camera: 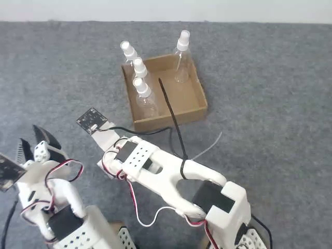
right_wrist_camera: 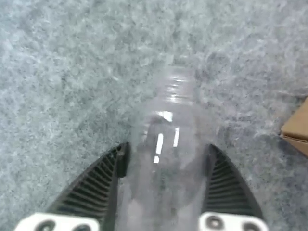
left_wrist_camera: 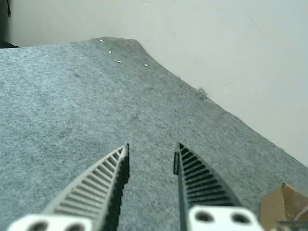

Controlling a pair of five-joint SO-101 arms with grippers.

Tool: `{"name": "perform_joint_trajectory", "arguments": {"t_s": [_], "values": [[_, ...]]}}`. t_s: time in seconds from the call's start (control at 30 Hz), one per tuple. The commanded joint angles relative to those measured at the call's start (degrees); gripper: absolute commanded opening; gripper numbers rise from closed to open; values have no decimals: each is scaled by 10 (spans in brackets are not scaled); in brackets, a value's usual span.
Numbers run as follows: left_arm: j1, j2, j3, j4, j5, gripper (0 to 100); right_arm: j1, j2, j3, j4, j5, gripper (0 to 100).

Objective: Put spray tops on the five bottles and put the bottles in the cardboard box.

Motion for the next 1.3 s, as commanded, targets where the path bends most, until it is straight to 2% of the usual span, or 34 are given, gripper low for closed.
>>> {"name": "perform_joint_trajectory", "arguments": {"t_s": [0.0,0.13,0.67,0.93,1.27], "values": [[-4,-7,-36,-16,4,145,-1,-21,-21,2,6,1],[-4,-7,-35,-16,4,145,-1,-48,-21,44,54,43],[0,-7,-26,-20,6,145,50,-189,-21,164,60,44],[0,-7,-25,-20,7,145,66,-206,-29,218,142,44],[-3,-7,-25,-20,7,145,67,-206,-107,373,202,44]]}}
